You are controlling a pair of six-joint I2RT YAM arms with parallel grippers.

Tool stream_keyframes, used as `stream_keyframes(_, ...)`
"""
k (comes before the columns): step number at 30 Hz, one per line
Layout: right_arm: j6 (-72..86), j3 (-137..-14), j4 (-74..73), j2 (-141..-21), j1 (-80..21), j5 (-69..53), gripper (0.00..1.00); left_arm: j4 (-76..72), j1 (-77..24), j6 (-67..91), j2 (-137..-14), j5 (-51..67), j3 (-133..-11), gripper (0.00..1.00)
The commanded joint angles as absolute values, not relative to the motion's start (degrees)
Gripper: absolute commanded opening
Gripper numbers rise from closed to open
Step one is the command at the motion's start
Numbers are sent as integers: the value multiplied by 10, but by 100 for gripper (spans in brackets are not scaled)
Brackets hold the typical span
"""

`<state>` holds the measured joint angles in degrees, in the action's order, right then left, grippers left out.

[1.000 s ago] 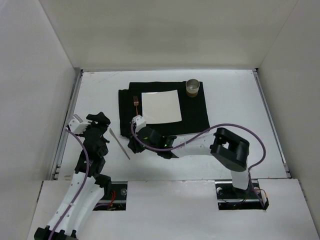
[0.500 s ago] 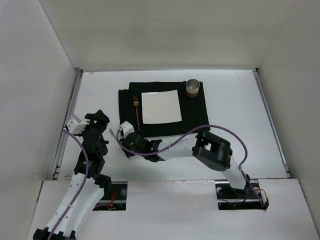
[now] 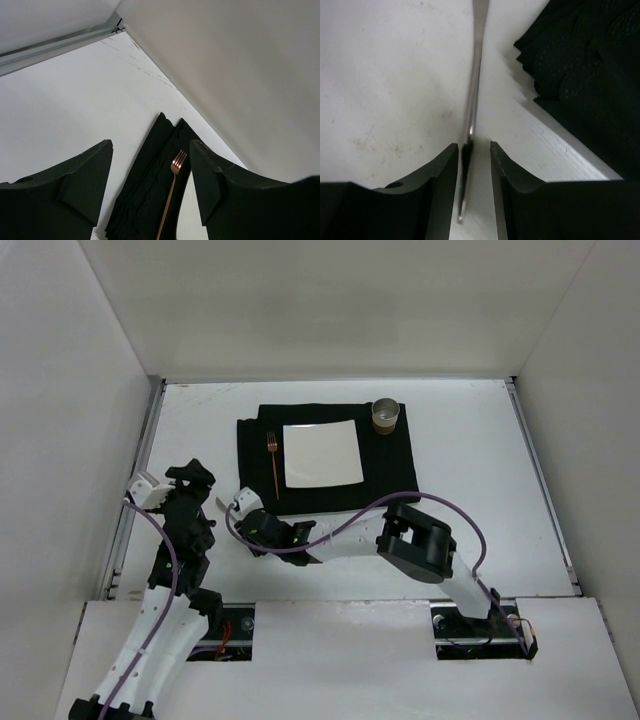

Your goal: Set the dinner table for one person

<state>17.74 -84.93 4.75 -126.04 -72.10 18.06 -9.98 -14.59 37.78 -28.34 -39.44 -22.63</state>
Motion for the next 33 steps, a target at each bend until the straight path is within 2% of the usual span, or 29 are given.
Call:
stream_keyframes(1, 171, -877, 31, -1278, -726, 188, 37, -117, -141, 376, -265, -420, -225, 61)
stream_keyframes(5, 158, -884, 18, -1285, -726, 192, 35, -117, -136, 381, -247, -453, -215, 61)
stream_keyframes(11, 158, -862, 17, -1271, -726, 195, 10, -116, -135, 381, -238, -468, -207, 61)
stream_keyframes(14, 175, -827, 35, -1229, -726, 185, 5, -116, -138, 382, -243, -467, -205, 61)
stream_keyframes(25, 215, -665, 119, -987, -721, 145, 4, -117, -138, 385, -238, -463, -205, 62)
stream_keyframes(28, 223, -612, 134, -927, -690, 154, 4, -125, -149, 393, -264, -441, -204, 62)
stream_keyframes(33, 257, -530, 128, -832, -573, 187, 5, -181, -181, 421, -365, -371, -198, 62)
